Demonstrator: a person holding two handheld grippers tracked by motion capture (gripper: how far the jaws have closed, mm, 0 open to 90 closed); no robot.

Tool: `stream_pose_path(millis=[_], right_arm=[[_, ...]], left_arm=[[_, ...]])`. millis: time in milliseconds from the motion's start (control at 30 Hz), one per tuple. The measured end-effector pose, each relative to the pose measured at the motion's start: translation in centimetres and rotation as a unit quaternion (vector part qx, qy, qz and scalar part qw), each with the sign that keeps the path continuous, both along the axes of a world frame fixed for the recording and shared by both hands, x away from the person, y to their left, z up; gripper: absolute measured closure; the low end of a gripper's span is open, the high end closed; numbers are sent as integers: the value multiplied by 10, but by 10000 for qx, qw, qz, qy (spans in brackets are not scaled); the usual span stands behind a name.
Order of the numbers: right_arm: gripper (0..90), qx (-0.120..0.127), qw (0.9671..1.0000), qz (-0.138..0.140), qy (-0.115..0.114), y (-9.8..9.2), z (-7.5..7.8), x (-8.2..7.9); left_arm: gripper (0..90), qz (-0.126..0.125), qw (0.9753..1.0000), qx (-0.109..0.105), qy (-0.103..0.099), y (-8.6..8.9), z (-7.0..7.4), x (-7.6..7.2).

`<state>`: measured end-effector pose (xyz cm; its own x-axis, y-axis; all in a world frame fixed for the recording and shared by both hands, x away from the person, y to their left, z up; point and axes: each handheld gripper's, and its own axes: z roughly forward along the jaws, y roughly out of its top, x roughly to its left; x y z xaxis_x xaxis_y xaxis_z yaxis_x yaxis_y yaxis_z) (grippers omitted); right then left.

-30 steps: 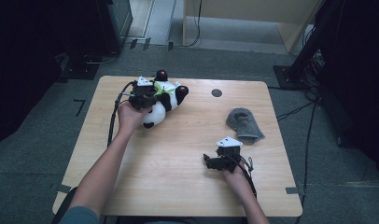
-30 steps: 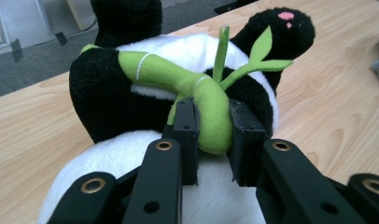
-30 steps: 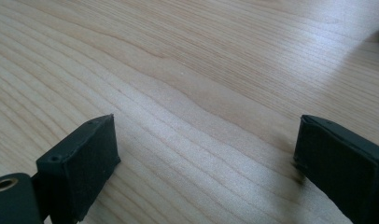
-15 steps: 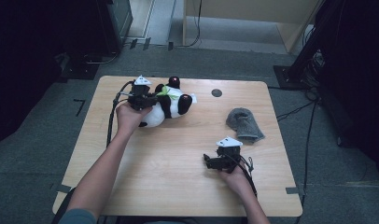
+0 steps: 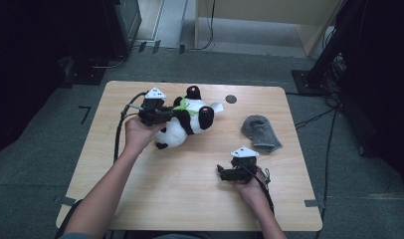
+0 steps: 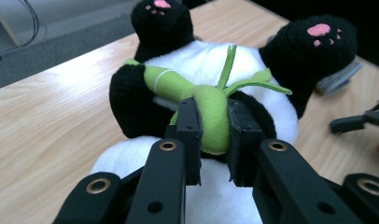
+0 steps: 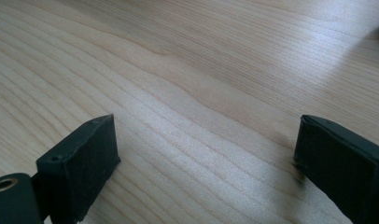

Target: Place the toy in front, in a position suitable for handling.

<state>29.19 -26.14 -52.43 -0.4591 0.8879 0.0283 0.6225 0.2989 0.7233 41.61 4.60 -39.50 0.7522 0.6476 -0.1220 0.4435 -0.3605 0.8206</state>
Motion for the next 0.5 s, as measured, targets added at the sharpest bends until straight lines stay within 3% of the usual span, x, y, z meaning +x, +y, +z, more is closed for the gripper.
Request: stream_pose_path(millis=[167, 433, 500], right_arm=[[61, 4, 10000, -48, -7, 1, 0, 0], [72, 27, 9999, -142, 7, 2, 0, 0], [141, 77, 9997, -251, 21, 2, 1, 0]], left_arm=[[785, -52, 9998, -32, 179, 3, -4, -18], [784, -307, 9993, -34, 195, 2, -5, -45], [784, -354, 9991, -74, 236, 1, -7, -50]])
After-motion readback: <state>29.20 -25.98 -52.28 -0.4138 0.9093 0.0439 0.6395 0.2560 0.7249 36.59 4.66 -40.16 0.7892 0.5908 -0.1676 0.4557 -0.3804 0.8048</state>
